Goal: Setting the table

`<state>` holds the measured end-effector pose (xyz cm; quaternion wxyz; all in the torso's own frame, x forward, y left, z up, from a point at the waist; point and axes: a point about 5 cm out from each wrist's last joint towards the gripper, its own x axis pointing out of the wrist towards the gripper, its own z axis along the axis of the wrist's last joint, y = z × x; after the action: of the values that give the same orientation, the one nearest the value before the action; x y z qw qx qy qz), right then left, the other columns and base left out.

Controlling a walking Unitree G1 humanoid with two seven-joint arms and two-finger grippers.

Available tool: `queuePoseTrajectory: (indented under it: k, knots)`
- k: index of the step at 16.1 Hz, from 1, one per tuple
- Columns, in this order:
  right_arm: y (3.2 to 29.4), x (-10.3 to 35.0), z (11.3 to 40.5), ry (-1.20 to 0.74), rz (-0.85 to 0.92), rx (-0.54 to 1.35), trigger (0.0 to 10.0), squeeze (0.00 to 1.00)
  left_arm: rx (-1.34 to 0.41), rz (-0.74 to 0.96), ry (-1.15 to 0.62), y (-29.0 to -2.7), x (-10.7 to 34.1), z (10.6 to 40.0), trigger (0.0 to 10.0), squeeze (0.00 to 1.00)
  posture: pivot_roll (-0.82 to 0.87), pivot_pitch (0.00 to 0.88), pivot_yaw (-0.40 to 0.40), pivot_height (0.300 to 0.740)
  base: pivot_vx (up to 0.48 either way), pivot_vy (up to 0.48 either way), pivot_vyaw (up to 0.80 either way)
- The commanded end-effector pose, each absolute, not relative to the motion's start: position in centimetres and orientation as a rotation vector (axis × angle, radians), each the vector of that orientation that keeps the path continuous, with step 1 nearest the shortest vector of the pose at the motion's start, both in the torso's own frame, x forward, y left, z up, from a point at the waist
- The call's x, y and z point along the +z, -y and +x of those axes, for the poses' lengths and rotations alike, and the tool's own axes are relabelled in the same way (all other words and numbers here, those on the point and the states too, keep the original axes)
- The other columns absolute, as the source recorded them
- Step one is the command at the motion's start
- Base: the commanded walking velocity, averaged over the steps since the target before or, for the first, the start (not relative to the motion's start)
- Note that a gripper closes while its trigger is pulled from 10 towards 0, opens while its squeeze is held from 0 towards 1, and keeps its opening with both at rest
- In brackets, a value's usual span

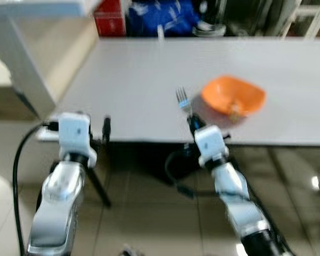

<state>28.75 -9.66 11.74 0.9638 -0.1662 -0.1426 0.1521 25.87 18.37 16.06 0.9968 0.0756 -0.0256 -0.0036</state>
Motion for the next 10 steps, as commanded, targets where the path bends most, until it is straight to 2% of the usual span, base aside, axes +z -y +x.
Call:
queuePoseTrajectory:
  k: [1, 3, 10]
  knots:
    - [10.25, 11.97, 28.71, 0.297, -0.338, 0.292, 0.0, 0.00, -0.023, 0.154, 0.065, -18.06, 16.34, 25.92, 10.0, 0.00, -0.03, 0.041, 0.058, 0.740, 0.000, -0.450, 0.00]
    - [10.23, 11.99, 28.76, 0.298, -0.338, 0.292, 0.0, 0.00, -0.021, 0.147, 0.068, -18.08, 16.39, 25.95, 10.0, 0.00, -0.03, 0.040, 0.057, 0.740, 0.000, -0.435, 0.00]
    - [10.07, 11.87, 28.73, 0.297, -0.340, 0.299, 0.0, 0.00, -0.006, 0.138, 0.060, -18.34, 16.27, 26.00, 10.0, 0.00, -0.03, 0.046, 0.063, 0.740, 0.379, -0.287, 0.00]
